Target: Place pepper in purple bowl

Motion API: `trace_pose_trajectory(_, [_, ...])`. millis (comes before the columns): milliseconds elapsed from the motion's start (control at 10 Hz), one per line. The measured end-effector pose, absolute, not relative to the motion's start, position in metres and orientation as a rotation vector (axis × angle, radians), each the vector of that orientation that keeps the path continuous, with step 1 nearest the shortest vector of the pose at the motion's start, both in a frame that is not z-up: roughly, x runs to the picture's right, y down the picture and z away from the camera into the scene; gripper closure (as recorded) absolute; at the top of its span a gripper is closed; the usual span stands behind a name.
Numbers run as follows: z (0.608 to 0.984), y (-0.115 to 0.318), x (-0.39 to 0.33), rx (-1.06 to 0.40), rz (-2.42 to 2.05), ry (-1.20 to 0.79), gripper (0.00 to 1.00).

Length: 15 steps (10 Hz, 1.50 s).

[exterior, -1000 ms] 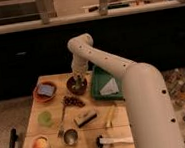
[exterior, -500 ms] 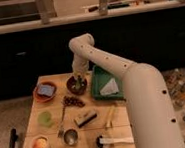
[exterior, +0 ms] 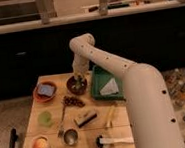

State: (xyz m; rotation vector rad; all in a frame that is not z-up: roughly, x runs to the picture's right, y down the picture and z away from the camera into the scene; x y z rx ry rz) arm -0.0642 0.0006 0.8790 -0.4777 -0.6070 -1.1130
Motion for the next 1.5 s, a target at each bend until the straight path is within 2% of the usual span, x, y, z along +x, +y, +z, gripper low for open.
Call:
trace_pose_trajectory(200, [0.879,0.0002,-0.0671,-0.479,-1.12,-0.604,0.36])
trace_pose_trajectory(400, [0.8788,0.0007,-0.0662,-0.483,-1.123,-0.602,0.21])
trace_pose_trajectory(1500, [0.8788,0.0002,-0.0624,-0.468,-1.122,-0.62,0.2])
